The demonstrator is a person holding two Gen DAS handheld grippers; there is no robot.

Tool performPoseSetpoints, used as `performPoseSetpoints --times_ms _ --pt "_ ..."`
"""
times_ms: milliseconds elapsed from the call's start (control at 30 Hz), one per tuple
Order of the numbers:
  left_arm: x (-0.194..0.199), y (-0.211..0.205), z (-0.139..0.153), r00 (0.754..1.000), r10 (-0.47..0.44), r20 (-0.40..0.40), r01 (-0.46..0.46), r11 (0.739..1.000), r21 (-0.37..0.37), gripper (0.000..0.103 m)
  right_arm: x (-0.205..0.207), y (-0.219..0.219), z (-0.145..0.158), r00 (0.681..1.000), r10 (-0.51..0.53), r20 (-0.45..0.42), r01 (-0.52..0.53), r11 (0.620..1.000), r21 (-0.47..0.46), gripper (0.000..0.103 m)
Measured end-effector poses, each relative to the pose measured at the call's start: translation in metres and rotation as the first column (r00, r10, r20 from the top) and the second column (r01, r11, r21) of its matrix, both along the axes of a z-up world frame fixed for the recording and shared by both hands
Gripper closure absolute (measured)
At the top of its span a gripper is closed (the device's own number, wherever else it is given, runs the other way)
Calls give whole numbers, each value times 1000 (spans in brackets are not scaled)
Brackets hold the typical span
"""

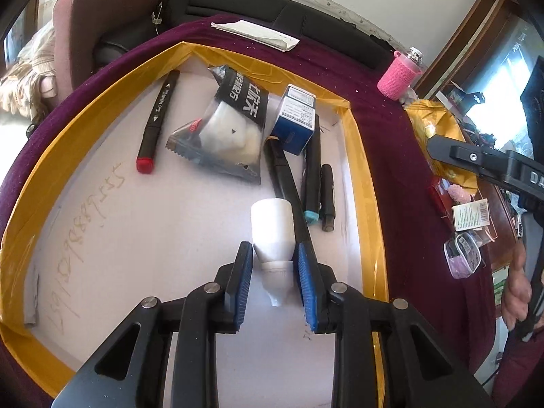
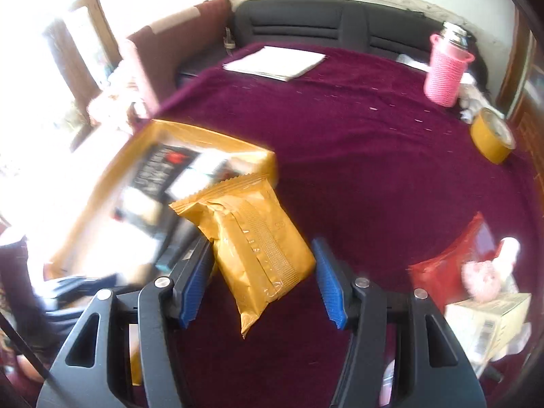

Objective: Organize objects
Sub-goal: 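Release the bottle in the tray with the left tool while the right tool drops the yellow packet there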

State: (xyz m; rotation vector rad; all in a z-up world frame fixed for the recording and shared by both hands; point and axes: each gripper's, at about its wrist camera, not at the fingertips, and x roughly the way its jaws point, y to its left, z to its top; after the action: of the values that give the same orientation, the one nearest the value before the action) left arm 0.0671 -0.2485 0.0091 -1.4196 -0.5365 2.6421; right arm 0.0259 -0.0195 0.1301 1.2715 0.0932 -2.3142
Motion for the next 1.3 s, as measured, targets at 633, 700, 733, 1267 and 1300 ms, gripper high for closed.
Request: performPoseSetpoints --times_ms 633,700,733,1267,1300 --pt "92 -114 27 961 208 -182 -194 977 93 57 19 -201 -60 949 212 233 -203 977 -62 45" --pt "92 -115 27 960 197 -199 -176 977 121 57 12 -210 -70 958 183 220 -189 982 4 45" --pt "91 -116 26 960 195 -201 -170 976 137 57 8 -211 -73 961 172 216 -179 984 12 45" --pt "97 -116 34 964 168 -206 -133 976 171 49 21 -197 -38 981 159 110 -161 987 12 45" --pt "95 -112 38 965 158 -210 -125 979 164 47 26 -188 -26 984 163 76 -163 987 -2 45"
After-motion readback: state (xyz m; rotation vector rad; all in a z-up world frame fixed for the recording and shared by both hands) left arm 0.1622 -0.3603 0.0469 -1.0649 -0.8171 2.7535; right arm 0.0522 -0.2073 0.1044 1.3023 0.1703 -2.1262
